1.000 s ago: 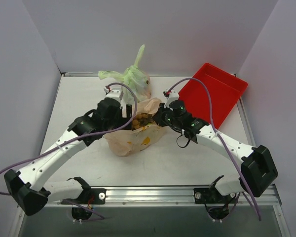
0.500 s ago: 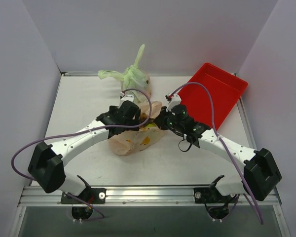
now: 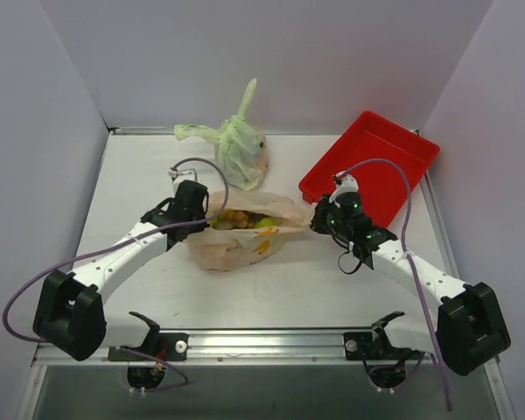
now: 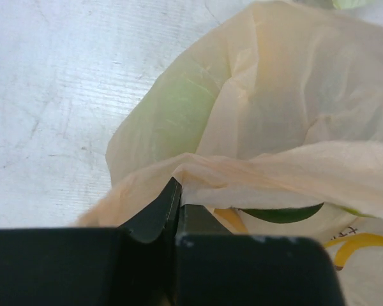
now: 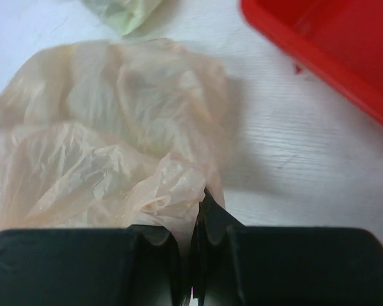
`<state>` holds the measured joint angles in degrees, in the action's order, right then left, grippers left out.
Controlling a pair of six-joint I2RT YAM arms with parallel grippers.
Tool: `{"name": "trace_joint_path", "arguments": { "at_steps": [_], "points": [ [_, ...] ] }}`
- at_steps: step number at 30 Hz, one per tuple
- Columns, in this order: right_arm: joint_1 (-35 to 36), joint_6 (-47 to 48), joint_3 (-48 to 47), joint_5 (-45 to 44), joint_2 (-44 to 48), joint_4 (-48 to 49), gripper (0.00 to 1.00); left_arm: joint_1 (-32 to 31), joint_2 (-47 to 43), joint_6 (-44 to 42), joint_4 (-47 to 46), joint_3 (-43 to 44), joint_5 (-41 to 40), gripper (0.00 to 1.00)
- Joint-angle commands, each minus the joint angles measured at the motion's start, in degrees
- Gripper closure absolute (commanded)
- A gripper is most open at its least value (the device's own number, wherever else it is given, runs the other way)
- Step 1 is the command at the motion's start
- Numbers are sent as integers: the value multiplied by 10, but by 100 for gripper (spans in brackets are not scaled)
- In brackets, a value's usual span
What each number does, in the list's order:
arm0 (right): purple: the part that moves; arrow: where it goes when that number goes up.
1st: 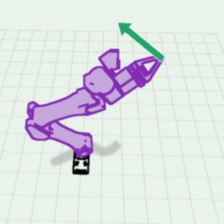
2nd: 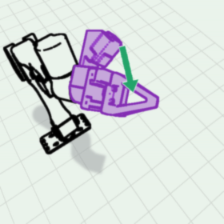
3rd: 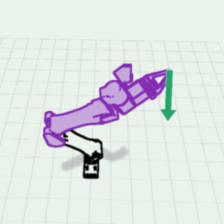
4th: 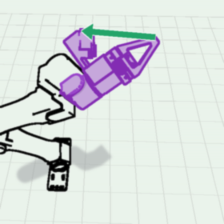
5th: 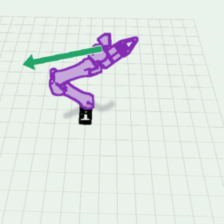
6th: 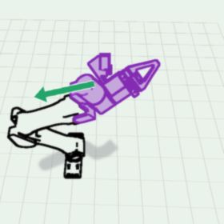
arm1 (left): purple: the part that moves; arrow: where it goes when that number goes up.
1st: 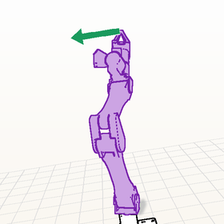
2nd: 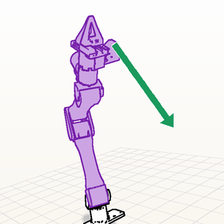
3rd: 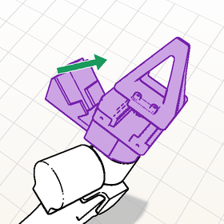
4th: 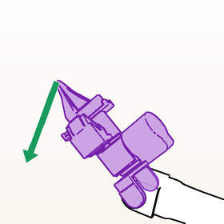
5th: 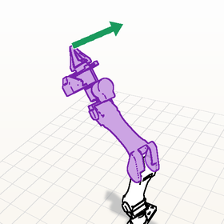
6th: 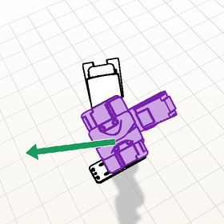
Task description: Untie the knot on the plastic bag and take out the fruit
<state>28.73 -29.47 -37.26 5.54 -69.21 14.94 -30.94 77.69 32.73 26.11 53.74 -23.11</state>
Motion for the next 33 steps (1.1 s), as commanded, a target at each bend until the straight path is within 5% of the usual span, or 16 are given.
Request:
{"name": "trace_joint_path", "arguments": {
  "at_steps": [1, 8, 12, 15, 16, 19, 22, 33],
  "points": [
    [-79, -67, 10, 17, 5, -29, 100, 67, -82, 12, -50, -31, 113, 100],
    [-117, -77, 15, 75, -24, -43, 100, 205, -156, 5, -46, -74, 323, 100],
    [-98, -25, -16, 91, -16, -82, 99, 214, -158, -10, -26, -65, 391, 100],
    [-74, 37, -54, 89, 2, -137, 81, 214, -157, -6, -27, -63, 440, 100],
    [-66, 54, -66, 88, 16, -147, 65, 214, -162, -6, -26, -61, 445, 100],
    [-29, 139, -119, 57, 39, -225, 36, 214, -170, -16, -14, -57, 439, 100],
    [1, 223, -159, 30, 61, -273, 22, 214, -174, -29, 0, -49, 437, 100],
    [108, 429, -291, 40, -18, -287, 13, 214, -179, -41, 13, -50, 465, 100]
  ]
}}
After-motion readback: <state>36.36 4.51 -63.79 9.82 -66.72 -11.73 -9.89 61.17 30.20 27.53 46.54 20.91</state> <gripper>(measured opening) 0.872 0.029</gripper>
